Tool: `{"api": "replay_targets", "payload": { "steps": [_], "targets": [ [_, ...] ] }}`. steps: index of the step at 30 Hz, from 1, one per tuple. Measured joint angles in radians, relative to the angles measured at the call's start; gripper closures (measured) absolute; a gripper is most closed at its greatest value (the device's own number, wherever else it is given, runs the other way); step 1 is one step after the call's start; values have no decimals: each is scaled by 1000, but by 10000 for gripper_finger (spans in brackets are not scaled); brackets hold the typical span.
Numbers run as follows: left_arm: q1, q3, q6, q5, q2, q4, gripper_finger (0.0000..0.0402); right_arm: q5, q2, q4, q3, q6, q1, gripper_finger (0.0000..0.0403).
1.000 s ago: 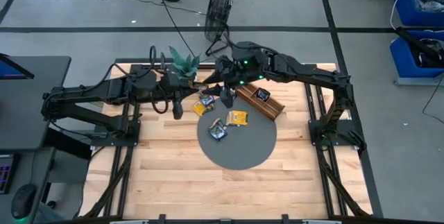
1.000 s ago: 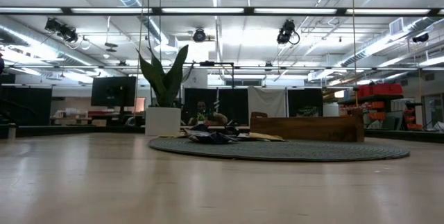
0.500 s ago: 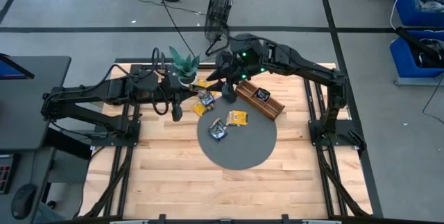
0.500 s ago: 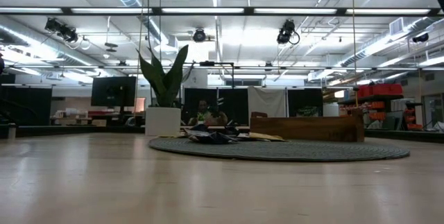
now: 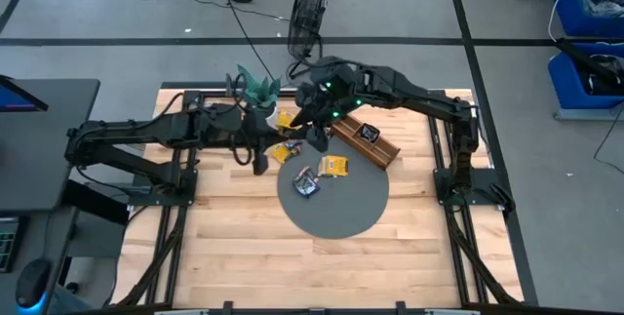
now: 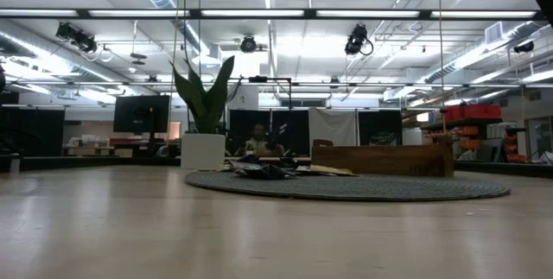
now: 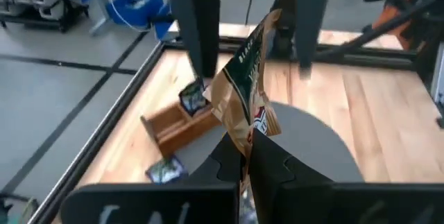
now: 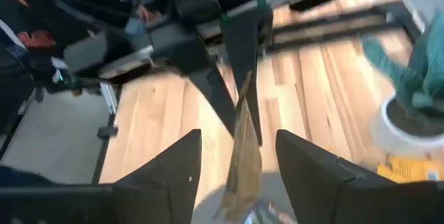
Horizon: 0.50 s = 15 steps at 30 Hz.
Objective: Pick & Place Tea
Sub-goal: Put the brown tea bag into the left section of the wooden organizer
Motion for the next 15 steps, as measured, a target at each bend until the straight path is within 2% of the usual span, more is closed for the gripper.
{"api": "replay_targets", "payload": {
  "steps": [8,15],
  "targets": [
    [0,-2,1,15,20,-4,390,0,13,0,0,-3,2,213],
    [0,-1,1,18,24,-6,387,0,14,-8,0,-11,-2,241]
  ]
}}
